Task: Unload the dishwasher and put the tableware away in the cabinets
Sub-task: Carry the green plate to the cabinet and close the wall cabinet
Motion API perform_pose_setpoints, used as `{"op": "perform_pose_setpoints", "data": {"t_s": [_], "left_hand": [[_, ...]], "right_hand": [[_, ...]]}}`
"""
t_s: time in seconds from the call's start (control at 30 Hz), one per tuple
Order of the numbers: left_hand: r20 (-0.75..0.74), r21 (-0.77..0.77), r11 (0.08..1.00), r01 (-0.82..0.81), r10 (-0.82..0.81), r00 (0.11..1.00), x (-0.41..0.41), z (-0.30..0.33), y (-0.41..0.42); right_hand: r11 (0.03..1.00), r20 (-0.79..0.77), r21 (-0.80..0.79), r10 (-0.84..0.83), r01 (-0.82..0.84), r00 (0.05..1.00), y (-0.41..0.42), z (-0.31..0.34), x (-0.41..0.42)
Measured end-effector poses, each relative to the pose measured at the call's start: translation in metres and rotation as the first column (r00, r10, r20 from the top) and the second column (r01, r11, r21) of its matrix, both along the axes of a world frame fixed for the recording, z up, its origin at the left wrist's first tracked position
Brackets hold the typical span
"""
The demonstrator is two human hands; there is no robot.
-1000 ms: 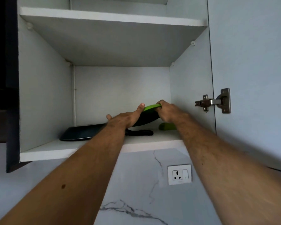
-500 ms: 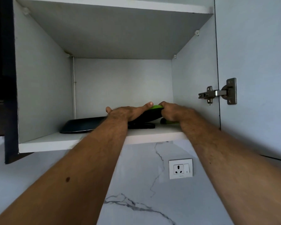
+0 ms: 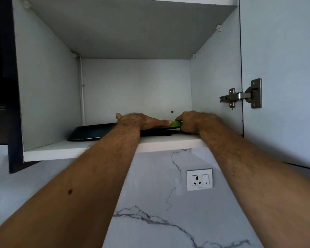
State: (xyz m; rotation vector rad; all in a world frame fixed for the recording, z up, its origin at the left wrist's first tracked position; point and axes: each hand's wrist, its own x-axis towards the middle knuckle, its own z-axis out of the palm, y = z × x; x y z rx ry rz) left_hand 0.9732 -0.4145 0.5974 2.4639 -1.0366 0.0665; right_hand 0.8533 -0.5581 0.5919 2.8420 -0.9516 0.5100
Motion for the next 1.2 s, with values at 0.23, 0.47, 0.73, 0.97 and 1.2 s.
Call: {"op": "perform_pose_setpoints", "data": {"t_s": [0.23, 0.47, 0.73, 0.97, 1.2], "left_hand": [[0.173, 0.065, 0.991, -0.114, 0.101, 0.980, -0.002, 0.001, 0.002], [0.262, 0.082, 0.981, -0.174, 0.147, 0.954, 0.010, 0.001, 0.005], [0.343, 0.033, 0.983, -0.180, 0.158, 0.926, 0.003, -0.001, 0.012], [0.388, 0.026, 0.986, -0.162, 0.140, 0.911, 0.001, -0.001, 0.009], [0.387, -0.075, 0.985, -0.155, 0.172, 0.906, 0.002, 0.000, 0.010]], "right_hand": [[0.996, -0.006, 0.083, -0.035, 0.035, 0.999, 0.007, 0.001, 0.000], [0.986, 0.100, 0.093, 0.126, -0.136, 0.987, 0.015, 0.003, -0.009], [0.977, 0.128, 0.136, 0.144, -0.161, 0.981, 0.020, 0.000, -0.012], [0.970, 0.129, 0.181, 0.139, -0.161, 0.982, 0.026, -0.001, -0.013], [0.964, 0.212, 0.217, 0.108, -0.155, 0.971, 0.021, -0.001, -0.015]]}}
